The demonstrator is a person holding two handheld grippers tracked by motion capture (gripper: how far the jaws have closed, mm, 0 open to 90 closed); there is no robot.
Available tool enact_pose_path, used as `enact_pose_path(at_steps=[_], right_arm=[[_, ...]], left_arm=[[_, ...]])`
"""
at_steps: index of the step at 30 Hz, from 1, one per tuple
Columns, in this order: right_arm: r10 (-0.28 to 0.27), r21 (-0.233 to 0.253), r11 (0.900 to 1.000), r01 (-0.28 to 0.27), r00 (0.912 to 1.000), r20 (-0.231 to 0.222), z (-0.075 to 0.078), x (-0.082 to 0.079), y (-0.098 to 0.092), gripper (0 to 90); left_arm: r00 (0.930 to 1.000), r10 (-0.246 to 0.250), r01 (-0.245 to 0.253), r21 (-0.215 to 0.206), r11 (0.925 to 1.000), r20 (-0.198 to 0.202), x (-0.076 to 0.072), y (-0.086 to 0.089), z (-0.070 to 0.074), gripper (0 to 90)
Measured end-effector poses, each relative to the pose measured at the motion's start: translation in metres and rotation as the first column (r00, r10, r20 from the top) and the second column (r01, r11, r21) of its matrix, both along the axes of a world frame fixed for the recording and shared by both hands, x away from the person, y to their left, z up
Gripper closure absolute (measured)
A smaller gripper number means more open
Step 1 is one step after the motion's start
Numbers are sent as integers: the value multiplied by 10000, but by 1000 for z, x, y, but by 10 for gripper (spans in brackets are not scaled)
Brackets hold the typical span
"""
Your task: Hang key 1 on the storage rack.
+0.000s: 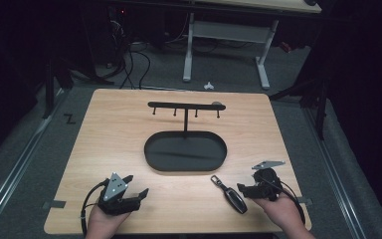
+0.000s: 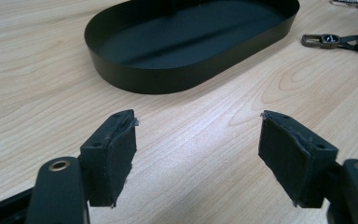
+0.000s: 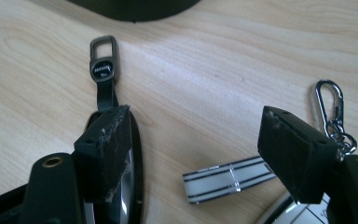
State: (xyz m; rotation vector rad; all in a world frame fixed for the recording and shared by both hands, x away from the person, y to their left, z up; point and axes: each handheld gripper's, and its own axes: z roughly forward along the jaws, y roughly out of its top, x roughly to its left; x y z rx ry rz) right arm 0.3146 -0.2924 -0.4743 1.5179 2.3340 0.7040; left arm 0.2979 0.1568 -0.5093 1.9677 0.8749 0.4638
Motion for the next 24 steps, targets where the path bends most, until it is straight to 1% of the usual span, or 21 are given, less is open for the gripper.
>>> enact_pose_path(at_steps=[3, 4, 7, 9, 10, 12, 14, 16, 18, 19, 21, 23, 24], right_arm=[[188, -268, 9994, -201, 9986, -494, 1, 4, 0, 260], [190, -379, 9990, -217, 9974, -700, 1, 4, 1, 259], [476, -837, 9948, -580, 9915, -1210, 0, 6, 5, 259], [704, -1182, 9889, -899, 9847, -1596, 0, 7, 8, 259], [882, -1500, 9819, -1152, 9804, -1760, 0, 7, 11, 257], [1090, -1878, 9710, -1481, 9729, -2038, 1, 9, 16, 258], [1240, -1937, 9661, -1705, 9651, -2308, 2, 11, 19, 256], [1431, -2073, 9580, -1984, 9565, -2541, 4, 13, 23, 257], [1557, -2132, 9521, -2192, 9476, -2790, 5, 16, 26, 257], [1638, -2208, 9468, -2340, 9413, -2952, 7, 18, 28, 257], [1718, -2219, 9434, -2464, 9356, -3084, 8, 20, 30, 257], [1786, -2247, 9385, -2623, 9255, -3341, 9, 22, 34, 257], [1850, -2302, 9345, -2714, 9231, -3372, 9, 23, 35, 255]], left_arm=[[10000, -85, 85, 66, 9999, -17, 0, -2, -1, 279], [9999, -109, 109, 100, 9999, -28, 0, -2, -1, 279], [9998, -175, 176, 154, 9997, -62, 0, -3, -2, 279], [9997, -239, 241, 186, 9995, -89, 0, -4, -3, 279], [9996, -277, 279, 203, 9994, -98, 0, -5, -3, 280], [9995, -319, 320, 221, 9992, -87, 0, -6, -3, 280], [9993, -363, 365, 239, 9990, -107, -1, -6, -3, 279], [9993, -379, 380, 237, 9990, -59, -1, -7, -3, 280], [9992, -402, 403, 229, 9989, -58, -1, -7, -3, 280], [9991, -410, 411, 235, 9989, -48, -1, -6, -3, 280], [9990, -436, 437, 251, 9987, -39, -1, -7, -3, 279], [9989, -475, 476, 254, 9985, -45, -1, -7, -3, 280], [9987, -504, 505, 257, 9984, -58, -1, -7, -4, 279]])
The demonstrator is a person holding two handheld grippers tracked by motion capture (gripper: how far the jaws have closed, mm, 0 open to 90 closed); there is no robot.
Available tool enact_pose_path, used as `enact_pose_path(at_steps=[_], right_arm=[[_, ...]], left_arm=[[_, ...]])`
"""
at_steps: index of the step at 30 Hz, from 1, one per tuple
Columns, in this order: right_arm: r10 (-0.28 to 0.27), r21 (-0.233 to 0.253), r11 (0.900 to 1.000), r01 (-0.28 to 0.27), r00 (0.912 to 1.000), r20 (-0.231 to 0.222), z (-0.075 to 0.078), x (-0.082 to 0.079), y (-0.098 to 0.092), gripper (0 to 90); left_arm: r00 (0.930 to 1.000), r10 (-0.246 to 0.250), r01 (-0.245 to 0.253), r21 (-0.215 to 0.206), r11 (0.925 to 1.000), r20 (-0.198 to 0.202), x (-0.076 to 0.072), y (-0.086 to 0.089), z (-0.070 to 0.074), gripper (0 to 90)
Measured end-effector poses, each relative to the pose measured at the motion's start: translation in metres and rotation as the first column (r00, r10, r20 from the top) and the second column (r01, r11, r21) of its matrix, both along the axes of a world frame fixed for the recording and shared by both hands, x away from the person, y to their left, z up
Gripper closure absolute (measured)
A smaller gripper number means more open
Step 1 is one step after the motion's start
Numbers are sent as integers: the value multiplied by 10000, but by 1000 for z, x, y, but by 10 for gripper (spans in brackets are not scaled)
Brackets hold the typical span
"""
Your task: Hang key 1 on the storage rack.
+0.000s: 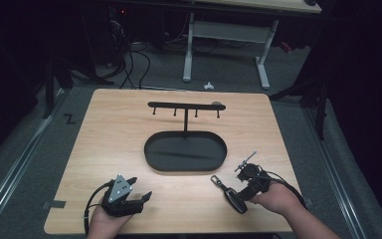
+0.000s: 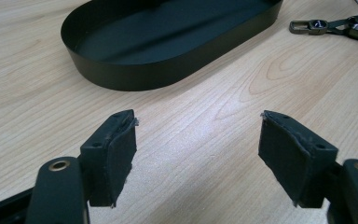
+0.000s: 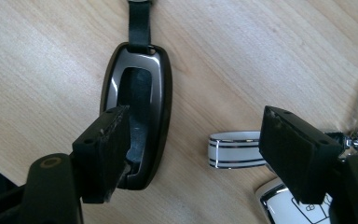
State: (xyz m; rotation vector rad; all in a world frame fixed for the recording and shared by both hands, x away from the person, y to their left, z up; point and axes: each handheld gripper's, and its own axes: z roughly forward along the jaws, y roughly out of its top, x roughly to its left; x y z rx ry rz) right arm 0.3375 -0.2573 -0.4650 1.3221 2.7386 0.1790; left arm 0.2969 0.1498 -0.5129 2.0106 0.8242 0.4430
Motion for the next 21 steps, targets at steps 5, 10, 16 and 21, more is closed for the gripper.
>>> enact_pose_path(at_steps=[5, 10, 16, 21], right_arm=[[-22, -247, 9997, 18, 9999, -142, -1, 6, 12, 233], [356, -78, 9993, -358, 9990, -262, -3, 13, 24, 282], [194, -208, 9996, -205, 9986, -491, -9, 21, 36, 343], [61, -59, 10000, -66, 9966, -824, -13, 30, 45, 405]], left_arm=[[9999, -113, 112, 139, 9998, 60, -1, -2, 0, 279], [9998, -176, 175, 148, 9997, 48, 0, -2, 0, 280], [9998, -212, 211, 162, 9996, 62, -1, -2, -1, 279], [9996, -276, 275, 188, 9994, 56, -1, -3, -1, 281]])
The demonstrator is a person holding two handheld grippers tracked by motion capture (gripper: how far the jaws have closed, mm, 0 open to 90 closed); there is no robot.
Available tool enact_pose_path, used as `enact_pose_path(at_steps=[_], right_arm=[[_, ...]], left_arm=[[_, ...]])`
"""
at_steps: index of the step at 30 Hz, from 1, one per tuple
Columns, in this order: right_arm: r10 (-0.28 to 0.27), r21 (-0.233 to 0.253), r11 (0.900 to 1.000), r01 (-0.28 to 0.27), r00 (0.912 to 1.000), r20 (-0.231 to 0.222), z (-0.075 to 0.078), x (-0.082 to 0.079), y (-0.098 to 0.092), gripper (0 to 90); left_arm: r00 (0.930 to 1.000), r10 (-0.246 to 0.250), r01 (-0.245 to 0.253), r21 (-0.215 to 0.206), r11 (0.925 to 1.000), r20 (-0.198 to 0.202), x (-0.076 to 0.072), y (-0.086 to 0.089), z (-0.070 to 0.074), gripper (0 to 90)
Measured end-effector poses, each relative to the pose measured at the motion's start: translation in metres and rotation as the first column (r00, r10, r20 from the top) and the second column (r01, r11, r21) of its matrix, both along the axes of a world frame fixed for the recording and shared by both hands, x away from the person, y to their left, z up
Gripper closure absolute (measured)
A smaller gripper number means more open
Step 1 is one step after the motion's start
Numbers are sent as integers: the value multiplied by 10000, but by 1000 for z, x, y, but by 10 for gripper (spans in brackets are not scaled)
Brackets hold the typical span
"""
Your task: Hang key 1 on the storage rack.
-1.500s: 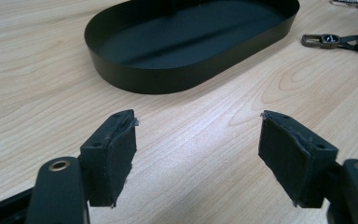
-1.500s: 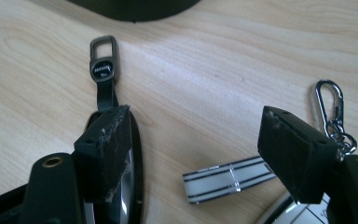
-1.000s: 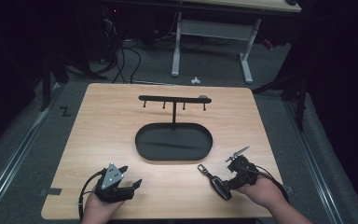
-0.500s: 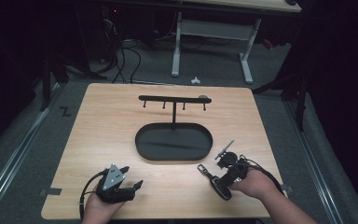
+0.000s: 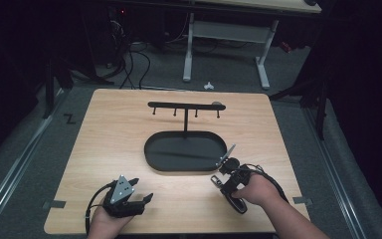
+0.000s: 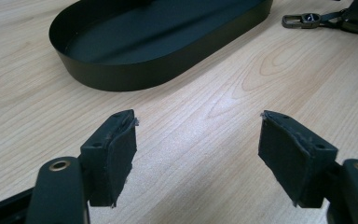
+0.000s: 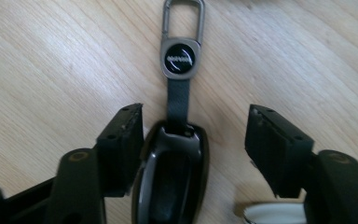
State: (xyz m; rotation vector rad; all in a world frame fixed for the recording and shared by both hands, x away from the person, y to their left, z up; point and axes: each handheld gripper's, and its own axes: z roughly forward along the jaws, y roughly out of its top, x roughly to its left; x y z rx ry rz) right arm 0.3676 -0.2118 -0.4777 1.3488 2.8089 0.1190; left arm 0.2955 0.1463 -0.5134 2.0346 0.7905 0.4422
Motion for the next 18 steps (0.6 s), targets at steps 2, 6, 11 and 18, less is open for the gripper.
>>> enact_pose_path(at_steps=[2, 6, 11, 18], right_arm=[[243, -26, 9997, -243, 9997, -38, -3, 3, 3, 418], [349, -303, 9989, -356, 9991, -250, -9, 6, 9, 486], [424, -374, 9984, -433, 9988, -250, -11, 6, 15, 583], [740, -492, 9960, -748, 9971, -177, -11, 5, 17, 664]], left_arm=[[10000, -16, 16, 12, 10000, 3, 0, 0, 0, 281], [10000, -25, 25, 35, 10000, 42, 0, 0, 0, 281], [10000, -57, 57, 54, 10000, 51, 0, -1, 0, 281], [9999, -70, 70, 74, 9999, 87, -1, -1, 1, 281]])
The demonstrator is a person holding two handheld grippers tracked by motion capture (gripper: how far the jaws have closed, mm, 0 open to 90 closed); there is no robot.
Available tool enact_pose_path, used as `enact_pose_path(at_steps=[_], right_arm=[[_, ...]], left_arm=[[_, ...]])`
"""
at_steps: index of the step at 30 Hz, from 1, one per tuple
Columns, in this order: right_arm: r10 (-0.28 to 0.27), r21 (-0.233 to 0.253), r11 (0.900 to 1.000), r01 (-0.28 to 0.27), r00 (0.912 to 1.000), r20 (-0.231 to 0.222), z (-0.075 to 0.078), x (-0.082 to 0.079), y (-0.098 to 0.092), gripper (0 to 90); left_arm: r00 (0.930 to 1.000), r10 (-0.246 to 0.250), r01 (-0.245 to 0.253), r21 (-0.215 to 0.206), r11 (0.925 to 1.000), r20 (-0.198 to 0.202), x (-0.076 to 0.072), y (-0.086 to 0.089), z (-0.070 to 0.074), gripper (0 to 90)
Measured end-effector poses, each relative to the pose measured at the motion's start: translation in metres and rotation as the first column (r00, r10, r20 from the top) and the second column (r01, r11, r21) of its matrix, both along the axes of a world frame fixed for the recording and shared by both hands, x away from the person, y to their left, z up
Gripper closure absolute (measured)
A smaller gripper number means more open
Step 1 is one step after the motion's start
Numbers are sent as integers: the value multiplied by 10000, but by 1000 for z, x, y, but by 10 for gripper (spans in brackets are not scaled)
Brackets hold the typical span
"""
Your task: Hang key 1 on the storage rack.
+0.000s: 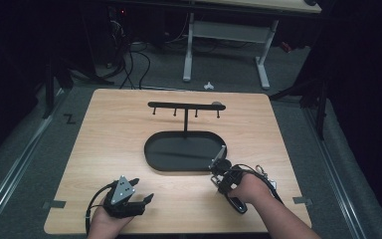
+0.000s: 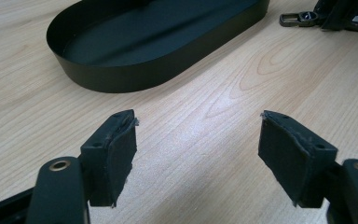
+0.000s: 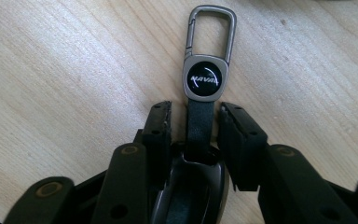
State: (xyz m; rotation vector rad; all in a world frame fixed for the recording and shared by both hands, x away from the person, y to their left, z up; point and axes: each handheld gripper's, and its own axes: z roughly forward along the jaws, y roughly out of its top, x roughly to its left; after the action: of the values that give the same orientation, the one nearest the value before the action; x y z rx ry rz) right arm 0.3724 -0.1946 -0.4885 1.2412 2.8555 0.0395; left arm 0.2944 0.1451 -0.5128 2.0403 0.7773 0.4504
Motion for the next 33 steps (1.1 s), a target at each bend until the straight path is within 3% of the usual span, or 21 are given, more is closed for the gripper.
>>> enact_pose_path(at_steps=[7, 11, 15, 21, 24, 25, 33], right_arm=[[-45, 90, 9999, 45, 10000, 17, 0, -2, 1, 794], [-535, 144, 9985, 536, 9985, -92, 0, -1, 1, 802], [-571, 99, 9983, 572, 9982, -159, 1, -1, 2, 803], [-157, 27, 9999, 158, 9997, -172, 0, 1, 2, 805], [-150, 28, 9999, 151, 9997, -170, 0, 1, 2, 805], [-417, 52, 9991, 418, 9989, -197, 0, -1, 2, 805], [-127, 192, 9997, 126, 9999, 54, 0, -2, 0, 805]], left_arm=[[10000, 8, -7, -8, 10000, 26, -1, -1, 0, 282], [10000, 7, -7, -17, 10000, 29, -1, 0, 0, 283], [10000, -37, 37, 35, 10000, 34, 0, -1, 0, 283], [10000, -42, 42, 24, 10000, 40, -1, -1, 0, 288], [9999, -72, 72, 27, 10000, 112, -1, -2, -1, 289], [9999, -88, 87, 46, 10000, 116, -1, -2, -1, 289], [9999, -78, 78, 20, 10000, 139, -2, -2, 0, 291]])
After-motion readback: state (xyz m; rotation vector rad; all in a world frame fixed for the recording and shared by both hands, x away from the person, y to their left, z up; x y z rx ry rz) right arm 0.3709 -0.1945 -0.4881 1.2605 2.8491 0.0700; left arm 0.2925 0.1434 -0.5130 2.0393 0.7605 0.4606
